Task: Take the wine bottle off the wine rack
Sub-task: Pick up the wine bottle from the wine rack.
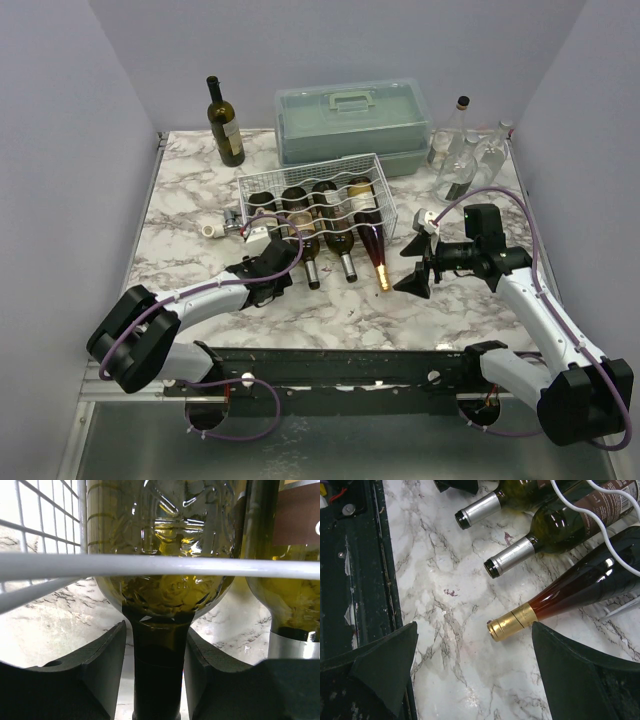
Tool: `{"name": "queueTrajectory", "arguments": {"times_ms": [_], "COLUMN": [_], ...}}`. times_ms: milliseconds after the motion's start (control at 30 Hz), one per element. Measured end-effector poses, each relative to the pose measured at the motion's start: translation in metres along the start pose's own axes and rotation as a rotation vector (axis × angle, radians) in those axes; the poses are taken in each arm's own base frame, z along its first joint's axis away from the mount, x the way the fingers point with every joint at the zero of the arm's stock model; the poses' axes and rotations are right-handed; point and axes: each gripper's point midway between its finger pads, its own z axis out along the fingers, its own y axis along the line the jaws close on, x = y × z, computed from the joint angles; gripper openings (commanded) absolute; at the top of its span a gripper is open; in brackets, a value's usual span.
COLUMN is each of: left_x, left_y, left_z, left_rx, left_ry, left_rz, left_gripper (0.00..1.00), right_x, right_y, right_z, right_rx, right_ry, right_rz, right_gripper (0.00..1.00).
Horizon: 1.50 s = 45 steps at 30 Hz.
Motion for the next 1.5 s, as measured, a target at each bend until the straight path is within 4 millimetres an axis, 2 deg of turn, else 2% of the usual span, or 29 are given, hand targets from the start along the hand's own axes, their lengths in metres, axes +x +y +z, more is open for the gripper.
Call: {"name": "queueTrajectory", "arguments": {"times_ms": [500, 933, 1100, 1300, 1500], "left_x": [0.0, -0.0021, -0.0015, -0.0016, 0.0017], "left_y": [0.0004, -0.0033, -0.0045, -0.0047, -0.002], "left_z": [0.0001, 0.0036, 0.0035, 0.0032, -0.0026], "left_rx": [0.0, 0.01, 0.013, 0.015, 0.029], "left_ry": [0.0, -0.013, -0.015, -0.017, -0.019], "left_rz": [0.014, 0.018, 0.022, 0.025, 0.034], "left_gripper": [0.48, 0.38, 0.27, 0.01, 0.0], "right_x": [0.0, -0.0001, -0.0001, -0.0001, -0.0002], "right_y": [0.0, -0.0003, -0.0004, -0.0005, -0.0006], "right_z": [0.0, -0.0001, -0.0001, -0.0001, -0.0001], "right_rx": [0.0, 0.0, 0.0, 0.0, 0.0], "right_ry": [0.0, 0.0, 0.0, 0.0, 0.0], "right_rz": [-0.001, -0.009, -0.011, -0.016, -0.019], "right_gripper": [0.99, 0.99, 0.99, 0.99, 0.99]}}
